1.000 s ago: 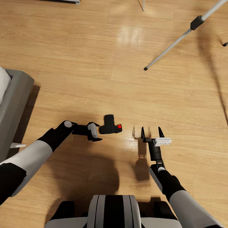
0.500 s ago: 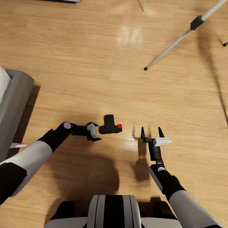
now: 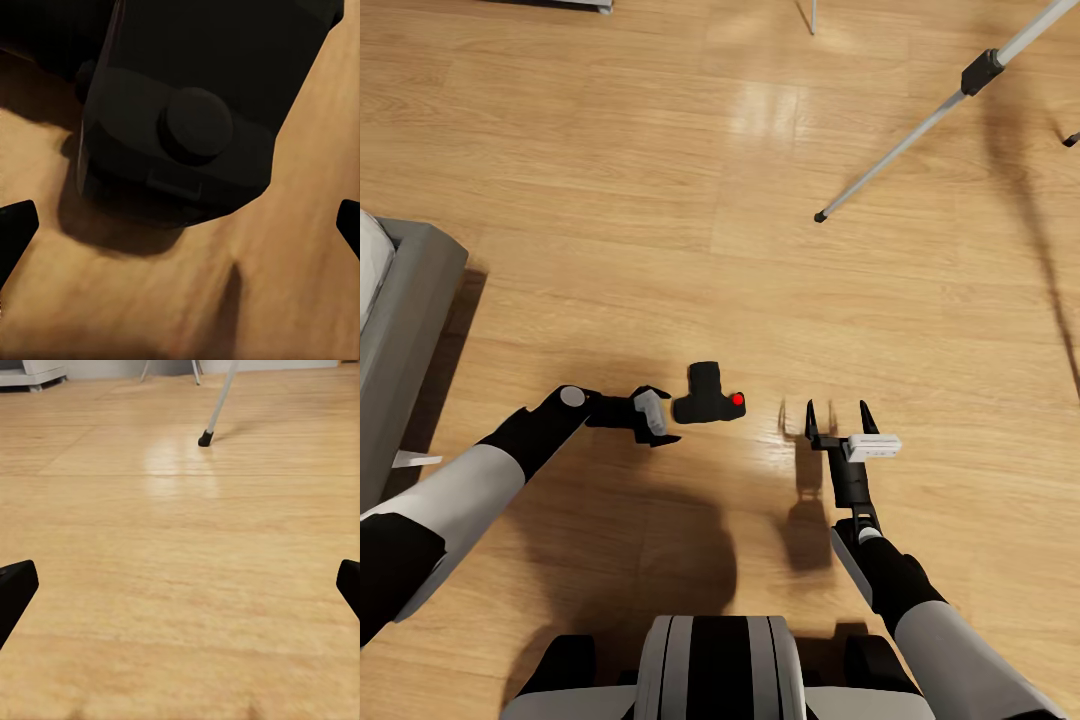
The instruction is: Attach the digital camera to the camera tripod in the bedroom.
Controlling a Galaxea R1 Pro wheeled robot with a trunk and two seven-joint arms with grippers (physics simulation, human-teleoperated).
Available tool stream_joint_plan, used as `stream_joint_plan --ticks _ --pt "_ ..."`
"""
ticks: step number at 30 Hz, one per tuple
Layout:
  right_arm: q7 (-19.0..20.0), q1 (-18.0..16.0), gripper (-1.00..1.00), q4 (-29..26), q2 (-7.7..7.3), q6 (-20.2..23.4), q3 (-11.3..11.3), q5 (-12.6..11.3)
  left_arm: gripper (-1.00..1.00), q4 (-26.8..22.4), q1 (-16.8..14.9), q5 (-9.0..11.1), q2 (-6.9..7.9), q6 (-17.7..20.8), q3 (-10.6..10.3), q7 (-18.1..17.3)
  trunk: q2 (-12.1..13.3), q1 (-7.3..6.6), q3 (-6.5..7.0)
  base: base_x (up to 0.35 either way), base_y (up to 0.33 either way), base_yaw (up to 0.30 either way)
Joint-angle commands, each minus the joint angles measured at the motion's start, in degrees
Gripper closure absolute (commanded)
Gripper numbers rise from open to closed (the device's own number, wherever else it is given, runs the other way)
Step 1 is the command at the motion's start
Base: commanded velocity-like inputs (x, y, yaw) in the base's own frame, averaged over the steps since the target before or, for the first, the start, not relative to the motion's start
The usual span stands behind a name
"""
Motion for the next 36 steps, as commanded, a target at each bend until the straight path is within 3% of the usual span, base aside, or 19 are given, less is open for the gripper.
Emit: stream_joint_plan --ticks 1,19,36 --pt "-0.28 -0.04 -1.0 0.0 -0.1 -0.19 0.48 -0.56 -1.0 -0.05 -0.02 -0.47 0.04 -0.59 -0.15 0.11 -0.01 -0.01 -0.03 0.0 0.0 0.0" --pt "-0.28 -0.04 -1.0 -0.02 -0.1 -0.19 0.52 -0.56 -1.0 0.0 -0.03 -0.47 0.04 -0.54 -0.14 0.43 -0.01 -0.01 -0.03 0.0 0.0 0.0" --pt "-0.28 -0.04 -1.0 -0.05 -0.1 -0.19 0.52 -0.56 -1.0 0.05 0.0 -0.47 -0.01 -0.51 -0.22 6.25 -0.01 -0.01 -0.03 0.0 0.0 0.0"
